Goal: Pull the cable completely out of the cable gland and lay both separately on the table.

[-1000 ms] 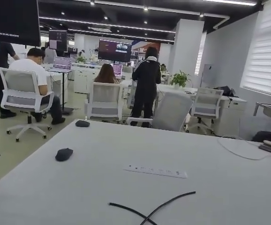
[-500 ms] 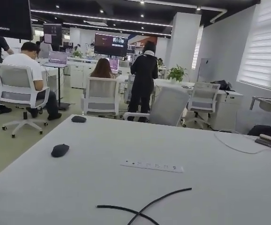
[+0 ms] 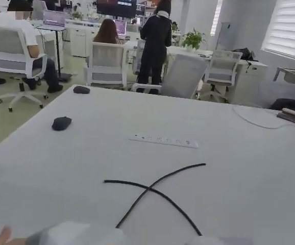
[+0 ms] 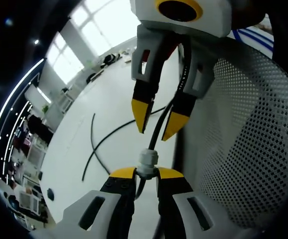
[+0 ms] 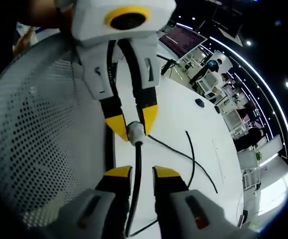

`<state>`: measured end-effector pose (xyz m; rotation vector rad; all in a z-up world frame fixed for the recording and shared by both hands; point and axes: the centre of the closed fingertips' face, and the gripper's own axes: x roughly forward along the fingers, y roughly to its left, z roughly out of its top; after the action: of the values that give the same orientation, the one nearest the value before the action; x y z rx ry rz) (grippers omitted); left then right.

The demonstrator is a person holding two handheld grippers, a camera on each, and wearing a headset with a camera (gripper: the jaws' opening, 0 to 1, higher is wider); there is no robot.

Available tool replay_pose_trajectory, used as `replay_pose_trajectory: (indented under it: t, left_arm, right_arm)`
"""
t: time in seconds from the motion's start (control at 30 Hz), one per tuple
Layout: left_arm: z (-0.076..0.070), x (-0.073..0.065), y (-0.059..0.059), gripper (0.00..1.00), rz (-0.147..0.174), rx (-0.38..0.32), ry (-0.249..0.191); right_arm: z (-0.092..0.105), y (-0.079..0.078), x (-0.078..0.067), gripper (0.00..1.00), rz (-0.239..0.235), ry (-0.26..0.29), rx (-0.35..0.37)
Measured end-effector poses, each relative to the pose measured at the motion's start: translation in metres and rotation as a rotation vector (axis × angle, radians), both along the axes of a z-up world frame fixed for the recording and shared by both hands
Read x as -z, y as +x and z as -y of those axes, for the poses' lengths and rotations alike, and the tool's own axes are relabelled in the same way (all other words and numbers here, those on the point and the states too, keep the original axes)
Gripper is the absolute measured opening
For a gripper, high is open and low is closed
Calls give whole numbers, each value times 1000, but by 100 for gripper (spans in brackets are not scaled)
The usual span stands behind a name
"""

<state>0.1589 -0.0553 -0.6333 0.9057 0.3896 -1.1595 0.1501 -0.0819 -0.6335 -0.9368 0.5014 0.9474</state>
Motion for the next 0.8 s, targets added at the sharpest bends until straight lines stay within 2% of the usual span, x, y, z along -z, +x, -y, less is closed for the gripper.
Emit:
replay_pose_trajectory:
  t: [0.1, 0.2, 0.23, 0.27, 0.3, 0.33, 0.4, 0.43, 0.47, 0.57, 0.67, 0.7, 0.77, 0.8]
  left_arm:
    - [1, 1, -1, 17, -11, 1, -4]
    - [0, 0, 0, 17, -16, 2, -10]
    - [-1, 0, 0, 17, -18, 2, -10]
    - [-2, 2, 1, 17, -24, -5, -5]
    - [-3, 3, 2, 17, -36, -23, -5]
    - [-2, 2, 1, 17, -32, -12, -6]
    - [-2, 3, 1, 17, -26, -7, -3]
    - [-4, 3, 1, 17, -22, -11, 4]
    - [-4, 3, 1, 17, -23, -9, 1]
    - [-4, 2, 2, 17, -23, -16, -5]
    - [-4, 1, 3, 17, -13, -18, -3]
    - [-6, 1, 4, 17, -4, -20, 7]
    - [-6, 2, 5, 17, -6, -23, 8]
    - [-6, 2, 4, 17, -8, -24, 6]
  right_arm:
    - [1, 2, 0, 13, -2, -1, 8]
    - [-1, 4, -3, 13, -20, 23, 26]
    - [-3, 2, -5, 13, -36, 43, 35]
    - [-10, -3, -9, 14, -80, 75, 53]
    - [-24, -6, -15, 14, -112, 153, 73]
    - [-34, -7, -19, 14, -95, 174, 39]
    - [-39, -1, -14, 13, -49, 138, 35]
    - [-38, 0, -9, 13, -48, 121, 35]
    - [-32, -1, -3, 13, -64, 67, 32]
    - [-28, 1, -9, 11, -58, 104, 54]
    - [-21, 1, -6, 10, -63, 75, 67]
    - [-19, 1, -6, 10, -57, 59, 67]
    - [-17, 2, -11, 9, -31, 59, 63]
    - [-16, 3, -11, 8, -32, 57, 70]
